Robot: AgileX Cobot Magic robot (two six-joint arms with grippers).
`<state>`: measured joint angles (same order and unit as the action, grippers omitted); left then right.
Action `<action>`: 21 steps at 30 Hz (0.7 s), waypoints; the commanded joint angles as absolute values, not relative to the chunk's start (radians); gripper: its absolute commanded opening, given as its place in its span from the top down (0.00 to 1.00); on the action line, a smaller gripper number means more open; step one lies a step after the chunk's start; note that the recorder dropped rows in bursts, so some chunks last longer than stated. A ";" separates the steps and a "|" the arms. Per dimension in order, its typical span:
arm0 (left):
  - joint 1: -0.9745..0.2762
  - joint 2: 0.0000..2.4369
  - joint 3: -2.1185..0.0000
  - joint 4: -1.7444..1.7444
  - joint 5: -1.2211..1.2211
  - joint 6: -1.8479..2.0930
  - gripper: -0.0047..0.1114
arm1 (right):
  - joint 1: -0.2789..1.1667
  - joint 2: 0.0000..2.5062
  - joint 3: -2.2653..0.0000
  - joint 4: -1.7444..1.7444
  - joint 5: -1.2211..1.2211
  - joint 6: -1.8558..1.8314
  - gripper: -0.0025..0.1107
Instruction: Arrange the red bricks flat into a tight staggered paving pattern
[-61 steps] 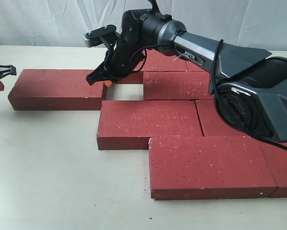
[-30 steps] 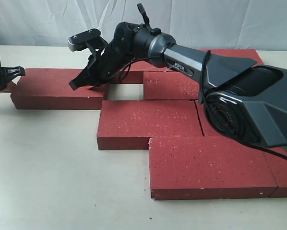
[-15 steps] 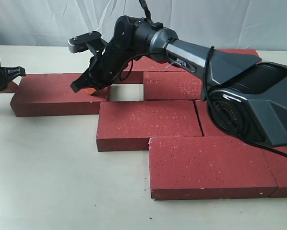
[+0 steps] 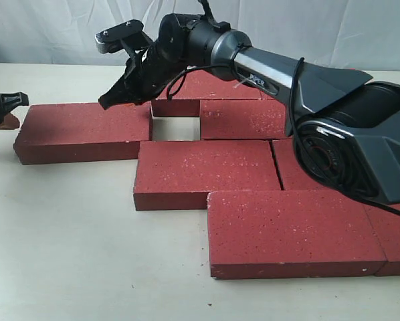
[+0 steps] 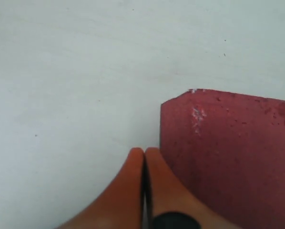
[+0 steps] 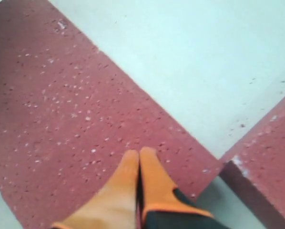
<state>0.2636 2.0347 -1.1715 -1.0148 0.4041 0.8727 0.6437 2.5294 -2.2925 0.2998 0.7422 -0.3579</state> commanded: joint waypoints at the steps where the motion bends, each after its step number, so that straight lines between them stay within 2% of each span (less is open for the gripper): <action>1: 0.288 2.021 -1.170 -1.043 0.418 0.872 0.96 | 0.629 2.505 -2.288 0.168 0.728 -0.262 0.99; 9: 0.268 2.060 -1.198 -1.076 0.404 0.876 0.96 | 0.553 2.461 -2.288 0.108 0.940 -0.139 0.99; 15: 0.255 2.120 -1.263 -1.094 0.441 0.883 0.96 | 0.524 2.393 -2.218 0.092 0.925 -0.141 0.99; 21: 0.215 2.141 -1.289 -1.098 0.452 0.883 0.96 | 0.511 2.273 -1.966 0.073 0.731 -0.141 0.99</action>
